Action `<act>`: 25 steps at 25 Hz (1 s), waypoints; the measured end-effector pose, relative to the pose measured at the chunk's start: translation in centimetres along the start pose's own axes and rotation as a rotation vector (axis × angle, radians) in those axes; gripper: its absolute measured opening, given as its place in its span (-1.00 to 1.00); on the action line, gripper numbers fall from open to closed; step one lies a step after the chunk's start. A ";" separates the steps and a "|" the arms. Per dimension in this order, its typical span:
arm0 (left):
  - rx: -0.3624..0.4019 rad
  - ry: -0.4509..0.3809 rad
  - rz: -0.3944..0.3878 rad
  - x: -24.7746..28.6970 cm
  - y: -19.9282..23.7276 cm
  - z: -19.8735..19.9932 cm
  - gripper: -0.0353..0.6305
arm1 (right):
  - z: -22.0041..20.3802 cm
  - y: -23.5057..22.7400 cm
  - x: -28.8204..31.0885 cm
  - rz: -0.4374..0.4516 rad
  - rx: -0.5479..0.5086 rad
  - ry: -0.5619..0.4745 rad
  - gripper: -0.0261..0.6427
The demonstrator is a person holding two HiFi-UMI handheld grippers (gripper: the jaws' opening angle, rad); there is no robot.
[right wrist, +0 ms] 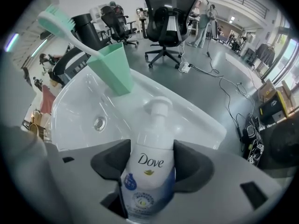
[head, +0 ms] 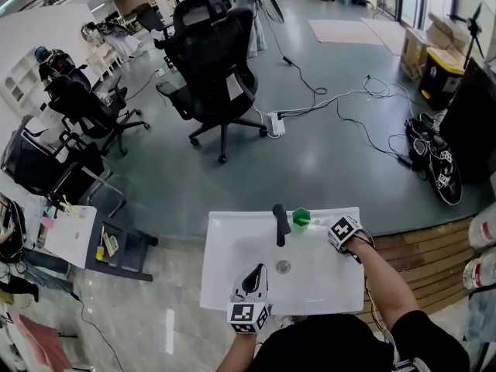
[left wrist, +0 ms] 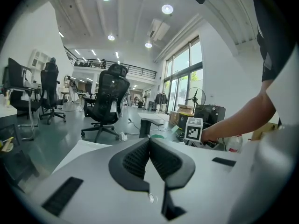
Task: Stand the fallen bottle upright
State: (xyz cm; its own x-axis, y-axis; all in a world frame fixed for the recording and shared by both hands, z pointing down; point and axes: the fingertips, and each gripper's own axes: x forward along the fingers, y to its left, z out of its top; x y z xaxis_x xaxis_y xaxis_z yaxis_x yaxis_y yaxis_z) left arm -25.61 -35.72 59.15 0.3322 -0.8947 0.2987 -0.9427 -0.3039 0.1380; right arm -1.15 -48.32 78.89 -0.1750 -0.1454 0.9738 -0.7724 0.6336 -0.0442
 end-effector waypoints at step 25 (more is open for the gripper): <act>0.019 -0.002 -0.054 0.1 -1.9 0.3 -0.84 | 0.1 0.3 -2.4 -0.047 -0.068 -0.113 -0.08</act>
State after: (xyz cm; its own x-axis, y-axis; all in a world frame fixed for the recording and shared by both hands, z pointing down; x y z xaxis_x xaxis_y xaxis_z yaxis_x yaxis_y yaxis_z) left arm -23.77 -35.33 58.63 0.3824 -0.8776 0.2891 -0.9239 -0.3577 0.1361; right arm -1.00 -47.90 76.54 -0.2105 -0.2583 0.9429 -0.7385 0.6740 0.0197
